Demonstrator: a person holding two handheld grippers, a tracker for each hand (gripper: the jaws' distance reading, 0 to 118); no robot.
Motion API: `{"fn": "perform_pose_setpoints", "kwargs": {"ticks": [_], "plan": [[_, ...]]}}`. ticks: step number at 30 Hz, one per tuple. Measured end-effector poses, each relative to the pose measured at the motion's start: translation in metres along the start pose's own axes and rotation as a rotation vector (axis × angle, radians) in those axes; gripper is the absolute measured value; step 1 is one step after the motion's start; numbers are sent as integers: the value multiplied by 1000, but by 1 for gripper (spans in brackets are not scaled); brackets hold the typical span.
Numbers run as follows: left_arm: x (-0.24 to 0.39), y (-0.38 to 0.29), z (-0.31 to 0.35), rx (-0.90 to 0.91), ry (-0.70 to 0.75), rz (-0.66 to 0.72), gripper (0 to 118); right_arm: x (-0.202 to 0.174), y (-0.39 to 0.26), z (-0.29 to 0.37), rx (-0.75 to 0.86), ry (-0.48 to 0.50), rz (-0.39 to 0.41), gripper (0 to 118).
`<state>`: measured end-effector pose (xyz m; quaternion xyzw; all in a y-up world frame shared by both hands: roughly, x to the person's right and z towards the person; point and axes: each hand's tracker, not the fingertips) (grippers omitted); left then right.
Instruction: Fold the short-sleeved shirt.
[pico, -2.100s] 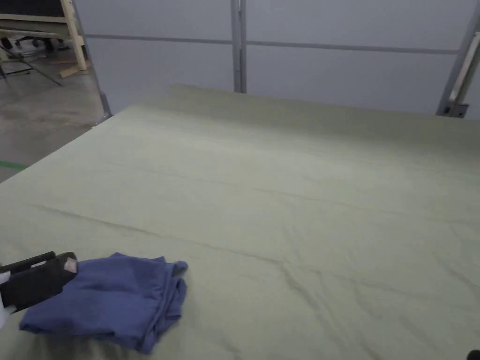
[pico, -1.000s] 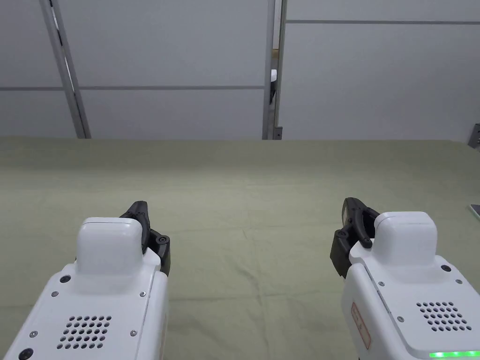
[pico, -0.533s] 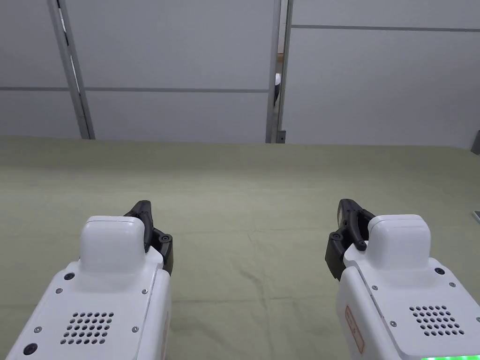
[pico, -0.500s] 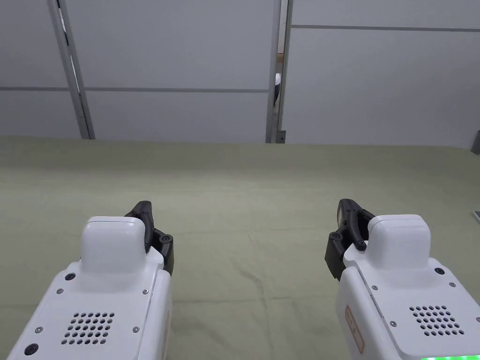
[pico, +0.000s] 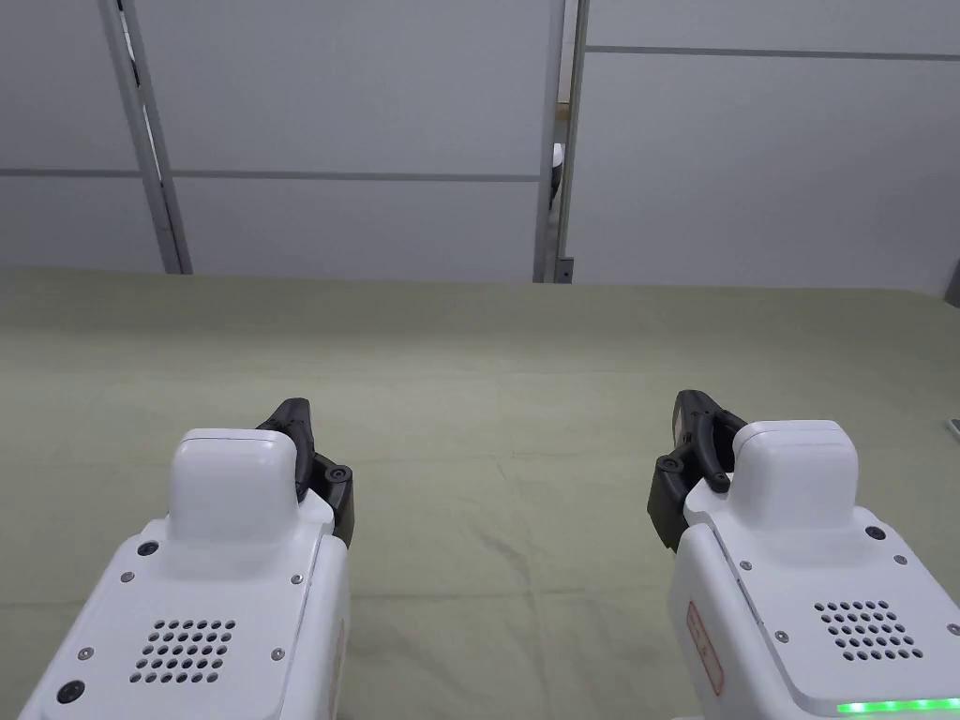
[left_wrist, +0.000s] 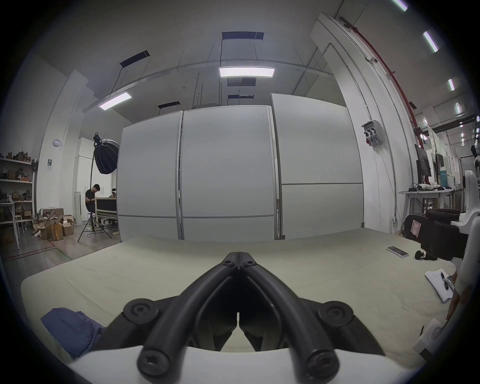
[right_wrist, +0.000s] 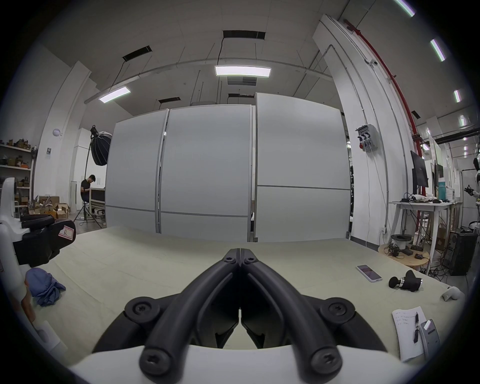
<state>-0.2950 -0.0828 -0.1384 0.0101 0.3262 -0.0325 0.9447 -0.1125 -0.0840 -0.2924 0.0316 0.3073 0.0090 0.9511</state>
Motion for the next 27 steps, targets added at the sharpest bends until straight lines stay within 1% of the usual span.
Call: {"fn": "perform_pose_setpoints", "kwargs": {"ticks": [15,22,27], "plan": [[2,-1,-1,-6,-3,-1,0,-1,0,-2,-7,0,4,2],[0,-13,-8,-32,6,10,0,-3,-11,-9,-37,9,8,2],[-2,-21,-15,-51,4,10,0,-5,-20,-16,-49,-3,6,2]]}}
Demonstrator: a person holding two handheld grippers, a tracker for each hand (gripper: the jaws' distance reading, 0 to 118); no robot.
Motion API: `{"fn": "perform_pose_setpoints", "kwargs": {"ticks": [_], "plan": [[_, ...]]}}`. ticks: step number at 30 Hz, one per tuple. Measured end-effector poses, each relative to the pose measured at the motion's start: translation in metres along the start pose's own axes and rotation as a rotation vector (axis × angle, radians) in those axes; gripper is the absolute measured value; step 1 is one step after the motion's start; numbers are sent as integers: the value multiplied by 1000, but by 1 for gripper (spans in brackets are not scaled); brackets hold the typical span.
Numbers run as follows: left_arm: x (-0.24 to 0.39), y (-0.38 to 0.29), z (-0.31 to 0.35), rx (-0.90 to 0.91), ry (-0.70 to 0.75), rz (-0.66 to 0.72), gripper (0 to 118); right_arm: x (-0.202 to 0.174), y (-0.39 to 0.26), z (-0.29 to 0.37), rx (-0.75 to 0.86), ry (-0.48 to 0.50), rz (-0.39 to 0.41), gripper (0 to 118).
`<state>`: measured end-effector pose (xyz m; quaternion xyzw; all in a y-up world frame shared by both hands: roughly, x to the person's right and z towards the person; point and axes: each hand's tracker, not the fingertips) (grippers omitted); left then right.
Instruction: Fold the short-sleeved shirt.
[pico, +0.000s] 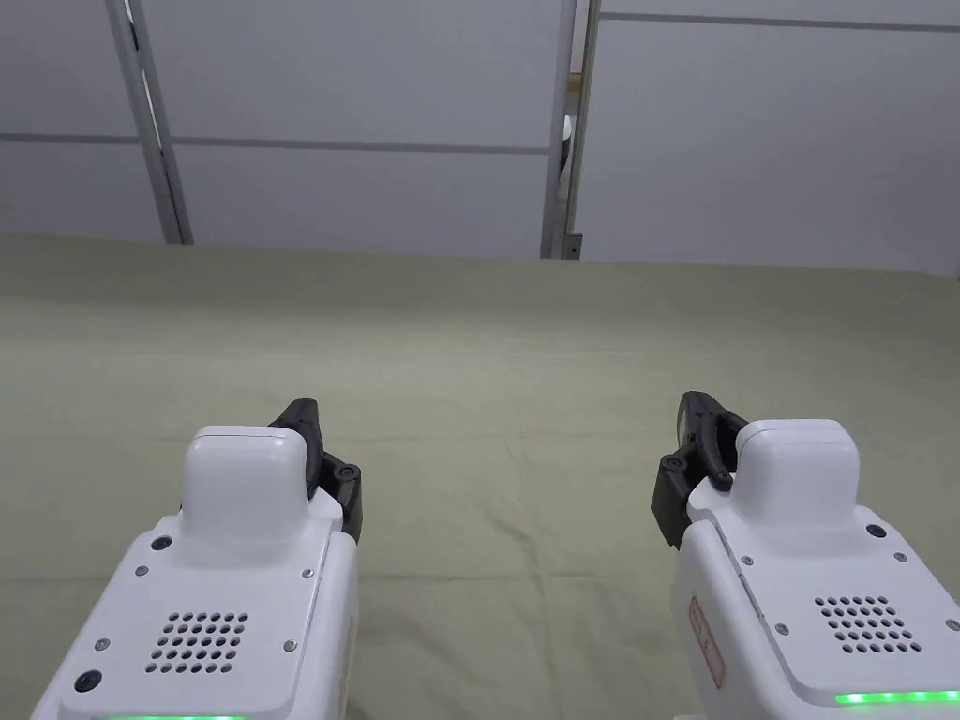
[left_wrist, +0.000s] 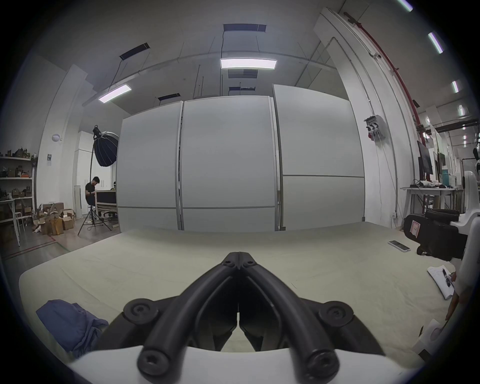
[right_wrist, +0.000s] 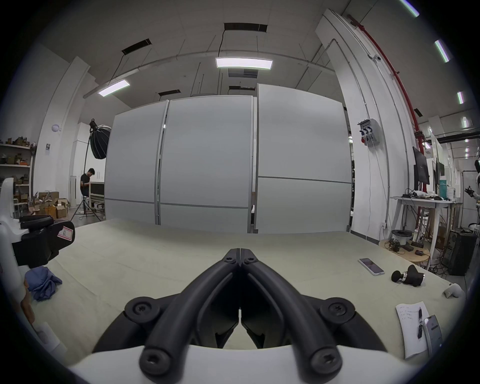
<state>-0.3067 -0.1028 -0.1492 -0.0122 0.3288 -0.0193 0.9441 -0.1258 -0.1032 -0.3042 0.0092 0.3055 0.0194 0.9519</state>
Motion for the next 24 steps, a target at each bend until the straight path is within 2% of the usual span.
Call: {"fn": "perform_pose_setpoints", "kwargs": {"ticks": [1,2,3,4,5,6,8,15,24], "plan": [[0,-2,0,13,5,0,6,0,-1,-1,0,-6,-1,4],[0,-4,2,67,37,-1,37,-1,-2,-2,15,-36,2,23],[-2,-4,4,91,31,11,95,-2,-4,-1,34,-43,11,67],[-4,-2,0,67,21,32,118,-1,-3,-4,20,-31,9,118],[-12,-4,7,161,-7,127,118,-2,-3,-4,84,29,3,113],[-15,1,7,118,-12,100,118,-1,-3,-10,63,10,-2,118],[-18,5,8,90,9,88,118,-1,-1,-8,36,-24,15,118],[-8,-3,3,81,24,52,118,-1,-2,-2,37,-34,-6,118],[-12,-2,3,60,33,49,118,-2,2,-1,44,-32,6,118]]}}
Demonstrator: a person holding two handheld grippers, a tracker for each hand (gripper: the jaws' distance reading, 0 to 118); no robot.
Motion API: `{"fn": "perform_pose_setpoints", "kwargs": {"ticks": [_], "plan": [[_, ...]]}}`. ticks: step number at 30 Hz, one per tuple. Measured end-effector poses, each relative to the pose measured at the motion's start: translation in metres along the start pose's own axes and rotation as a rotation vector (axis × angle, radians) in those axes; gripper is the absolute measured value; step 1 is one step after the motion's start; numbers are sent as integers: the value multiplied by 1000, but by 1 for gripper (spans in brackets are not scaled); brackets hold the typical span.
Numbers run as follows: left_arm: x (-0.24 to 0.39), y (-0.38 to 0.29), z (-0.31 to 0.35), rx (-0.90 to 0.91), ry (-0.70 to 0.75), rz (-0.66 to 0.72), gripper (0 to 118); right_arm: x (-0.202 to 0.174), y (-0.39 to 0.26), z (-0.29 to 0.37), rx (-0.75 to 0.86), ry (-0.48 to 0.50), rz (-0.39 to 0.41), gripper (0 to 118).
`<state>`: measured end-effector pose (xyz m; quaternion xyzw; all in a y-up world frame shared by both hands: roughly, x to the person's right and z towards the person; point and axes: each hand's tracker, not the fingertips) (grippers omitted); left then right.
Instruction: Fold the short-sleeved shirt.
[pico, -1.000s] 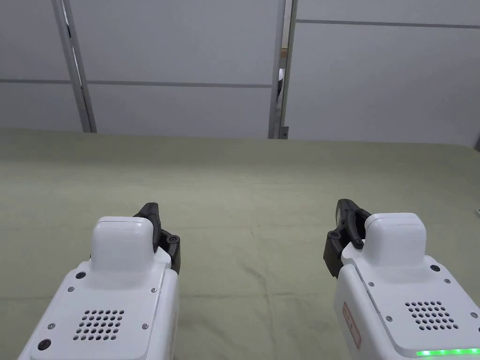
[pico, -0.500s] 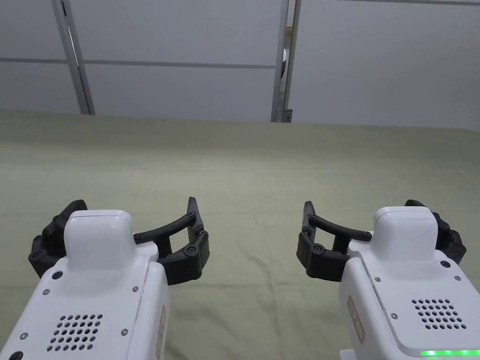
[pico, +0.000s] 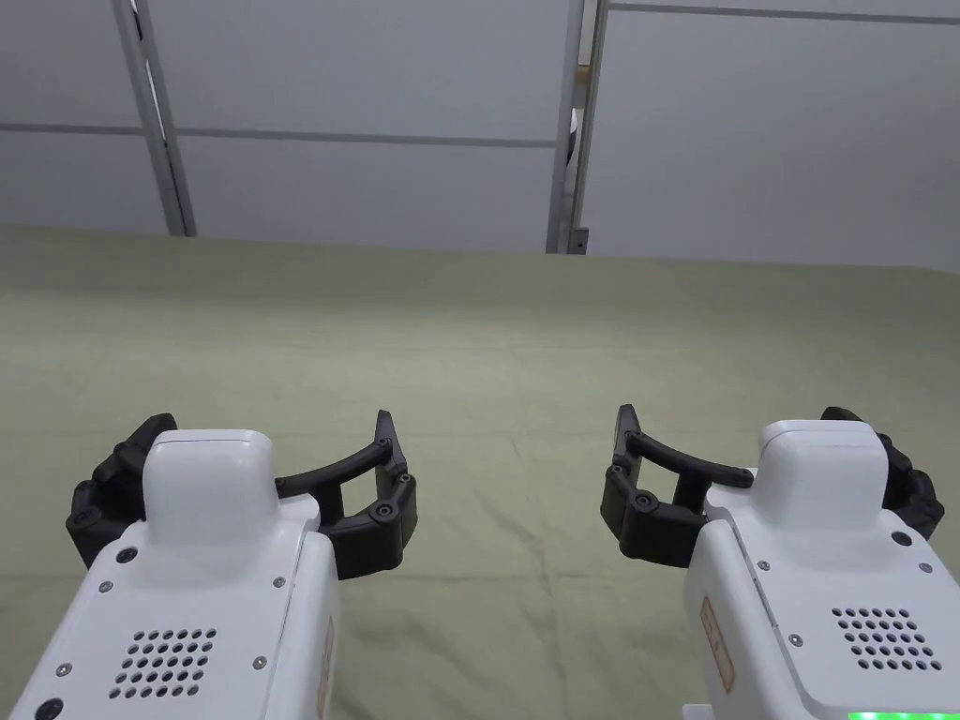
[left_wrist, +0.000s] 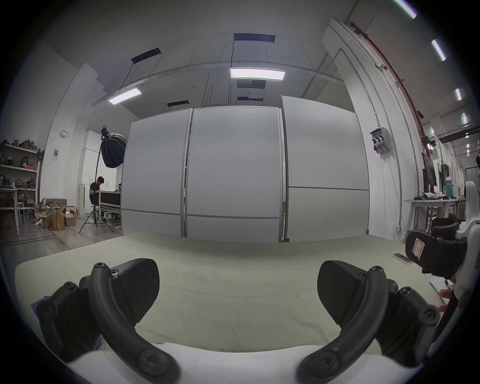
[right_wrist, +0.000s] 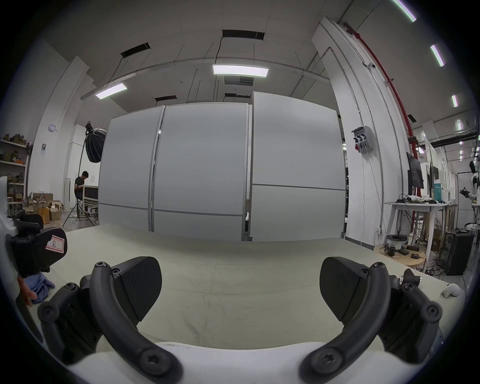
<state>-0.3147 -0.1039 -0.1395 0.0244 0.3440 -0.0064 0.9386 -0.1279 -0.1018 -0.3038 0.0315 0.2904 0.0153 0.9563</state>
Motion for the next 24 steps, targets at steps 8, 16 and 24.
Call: {"fn": "perform_pose_setpoints", "kwargs": {"ticks": [8,16,24], "plan": [[1,1,0,2,0,-9,118,-1,0,2,-3,1,0,118],[1,0,1,-7,1,-17,118,0,0,3,-10,-1,-3,118],[2,-1,1,-5,3,-17,118,1,-2,2,-23,-2,-6,118]]}}
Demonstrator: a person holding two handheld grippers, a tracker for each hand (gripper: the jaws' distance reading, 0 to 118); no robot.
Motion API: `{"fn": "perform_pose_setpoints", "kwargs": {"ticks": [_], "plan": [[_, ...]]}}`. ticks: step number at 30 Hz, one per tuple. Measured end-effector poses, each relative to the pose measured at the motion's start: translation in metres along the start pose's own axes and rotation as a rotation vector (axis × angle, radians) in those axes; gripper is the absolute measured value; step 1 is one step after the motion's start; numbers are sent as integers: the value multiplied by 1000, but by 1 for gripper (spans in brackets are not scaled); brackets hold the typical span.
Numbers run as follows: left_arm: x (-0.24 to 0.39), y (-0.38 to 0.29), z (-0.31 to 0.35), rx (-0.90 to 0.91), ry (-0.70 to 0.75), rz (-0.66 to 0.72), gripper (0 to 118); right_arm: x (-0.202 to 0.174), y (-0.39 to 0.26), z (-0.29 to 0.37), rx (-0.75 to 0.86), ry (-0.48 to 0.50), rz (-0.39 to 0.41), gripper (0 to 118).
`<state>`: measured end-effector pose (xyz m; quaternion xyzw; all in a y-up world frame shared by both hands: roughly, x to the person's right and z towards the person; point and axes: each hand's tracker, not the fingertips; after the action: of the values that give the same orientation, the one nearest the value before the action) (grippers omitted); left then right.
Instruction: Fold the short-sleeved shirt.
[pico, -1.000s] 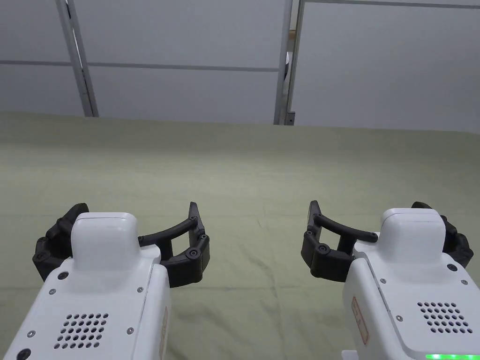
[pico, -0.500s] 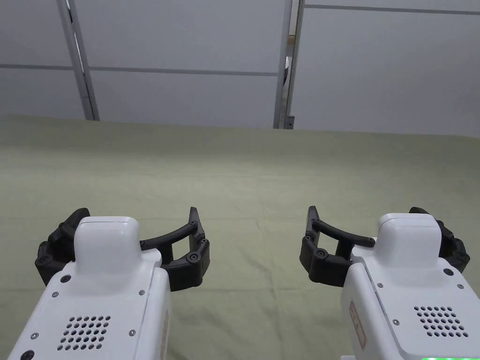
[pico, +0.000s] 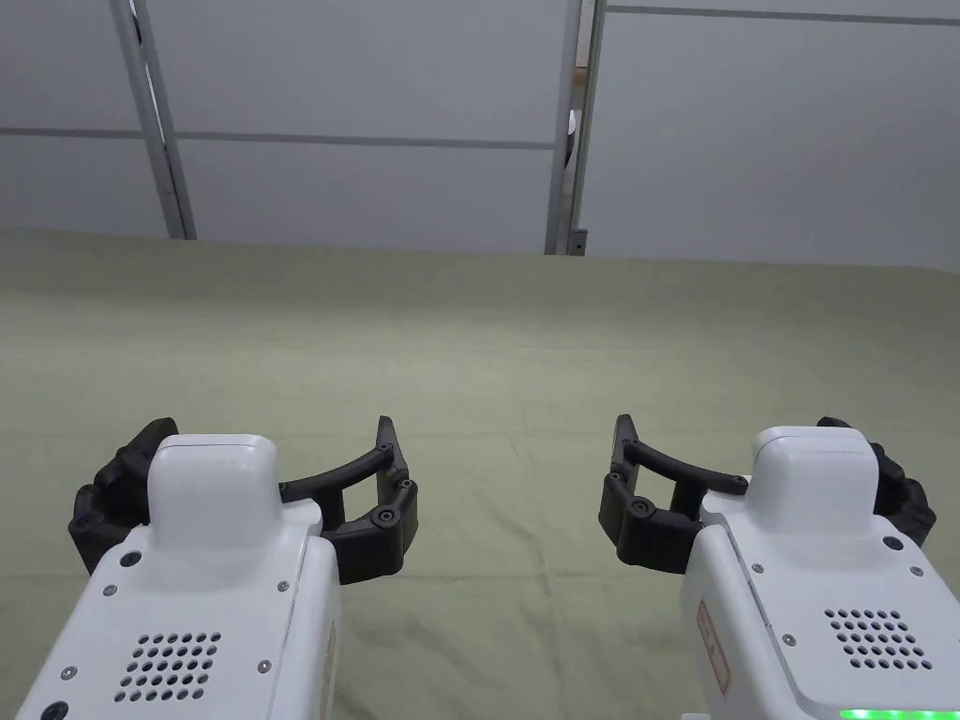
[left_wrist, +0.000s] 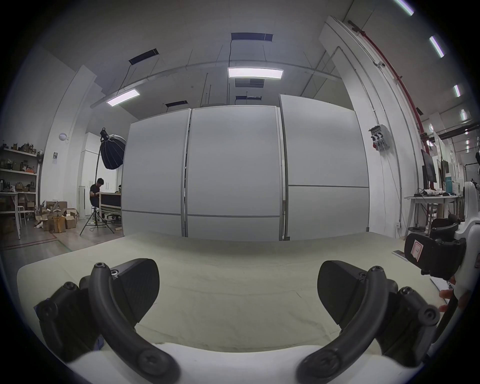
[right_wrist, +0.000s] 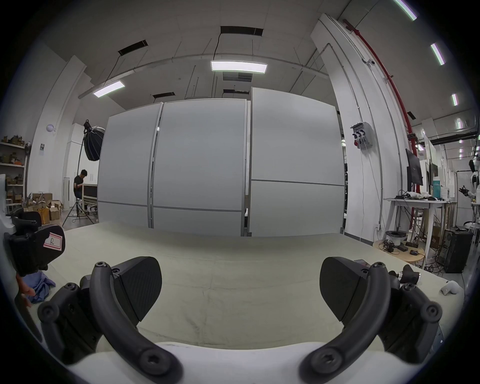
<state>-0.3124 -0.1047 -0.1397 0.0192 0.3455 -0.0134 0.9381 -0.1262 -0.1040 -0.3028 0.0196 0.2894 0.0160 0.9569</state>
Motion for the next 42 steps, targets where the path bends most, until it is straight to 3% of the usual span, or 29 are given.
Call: {"fn": "perform_pose_setpoints", "kwargs": {"ticks": [26,28,30,32,33,35,38,39,40,42], "plan": [[5,-3,-4,-48,-16,-23,118,3,-6,-5,-59,5,-3,118],[8,-3,-27,-218,-2,-45,118,5,-9,-28,-235,21,7,118],[9,-12,-65,-583,-8,-57,118,8,-25,-68,-628,82,-10,118],[5,-42,-92,-806,-43,11,118,14,-59,-96,-853,126,-62,118],[2,-61,-104,-846,-76,79,118,15,-80,-99,-859,102,-80,118],[0,-97,-122,-958,-77,142,118,14,-111,-104,-901,43,-17,118],[-2,-159,-136,-1116,-45,91,118,15,-158,-101,-1047,-10,49,118],[12,-156,-117,-890,-27,-139,118,20,-174,-97,-1063,-11,15,118],[20,-151,-111,-873,-53,-143,118,23,-160,-85,-846,-8,-94,118],[15,-150,-111,-947,-28,-45,118,16,-154,-92,-927,18,-43,118]]}}
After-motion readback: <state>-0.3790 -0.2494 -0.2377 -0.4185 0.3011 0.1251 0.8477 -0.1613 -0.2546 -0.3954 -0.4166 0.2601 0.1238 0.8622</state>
